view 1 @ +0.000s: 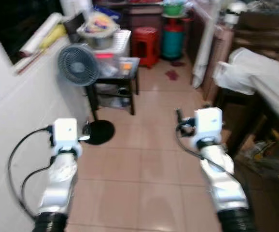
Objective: Setting the table
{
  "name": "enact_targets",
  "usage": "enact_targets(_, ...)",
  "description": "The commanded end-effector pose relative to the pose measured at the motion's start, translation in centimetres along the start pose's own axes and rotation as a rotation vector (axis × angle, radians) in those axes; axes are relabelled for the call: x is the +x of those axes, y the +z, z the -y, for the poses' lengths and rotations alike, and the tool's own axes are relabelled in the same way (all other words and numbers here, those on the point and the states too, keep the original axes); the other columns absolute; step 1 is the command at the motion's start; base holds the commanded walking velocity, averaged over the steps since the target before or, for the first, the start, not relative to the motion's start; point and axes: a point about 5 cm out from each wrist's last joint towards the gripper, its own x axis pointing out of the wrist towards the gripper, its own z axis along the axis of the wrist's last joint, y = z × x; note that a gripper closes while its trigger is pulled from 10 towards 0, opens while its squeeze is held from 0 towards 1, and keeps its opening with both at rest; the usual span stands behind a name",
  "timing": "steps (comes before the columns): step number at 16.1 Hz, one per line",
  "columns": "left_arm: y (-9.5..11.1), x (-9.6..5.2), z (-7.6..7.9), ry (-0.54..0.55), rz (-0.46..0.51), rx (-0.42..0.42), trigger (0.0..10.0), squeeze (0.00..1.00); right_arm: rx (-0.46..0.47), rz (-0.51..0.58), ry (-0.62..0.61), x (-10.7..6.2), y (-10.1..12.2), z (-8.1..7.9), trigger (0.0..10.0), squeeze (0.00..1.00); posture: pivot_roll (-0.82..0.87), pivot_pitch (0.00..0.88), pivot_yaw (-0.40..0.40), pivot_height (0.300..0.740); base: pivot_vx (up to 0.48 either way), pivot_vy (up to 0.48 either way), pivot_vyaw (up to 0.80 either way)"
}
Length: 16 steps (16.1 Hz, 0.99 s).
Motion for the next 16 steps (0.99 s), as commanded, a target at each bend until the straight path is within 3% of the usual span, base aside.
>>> enact_targets(1, 0.4, 0.1, 0.3, -0.006, 0.014, 0.007, 10.0, 0.0, -0.008, 0.017, 0.0, 0.1, 0.2, 0.4, 10.0, 0.0, 0.06, 0.0, 0.042, 0.74, 0.0, 0.48, 0.0)
enact_targets(6, -2.3, -0.4, 0.3, -0.002, -0.074, 0.026, 10.0, 0.0, -0.004, -0.024, 0.007, 0.1, -1.1, 0.5, 10.0, 0.0, 0.06, 0.0, 0.031, 0.74, 0.0, 0.48, 0.0)
enact_targets(10, -4.5, -0.8, 0.6, -0.013, -0.149, 0.047, 10.0, 0.0, -0.037, -0.103, 0.032, -0.2, -3.4, 0.6, 10.0, 0.0, 0.06, 0.0, 0.022, 0.74, 0.0, 0.48, 0.0)
enact_targets(12, -5.4, -0.9, 0.8, -0.027, -0.185, 0.053, 10.0, 0.0, -0.046, -0.13, 0.032, -0.5, -4.1, 0.9, 10.0, 0.0, 0.06, 0.0, 0.018, 0.74, 0.0, 0.0, 0.0)
enact_targets(16, -7.8, -1.4, 2.7, -0.14, -0.27, 0.05, 10.0, 0.0, -0.081, -0.264, -0.002, -1.6, -7.4, 2.2, 10.0, 0.0, 0.05, 0.0, 0.017, 0.74, 0.0, 0.0, 0.0)
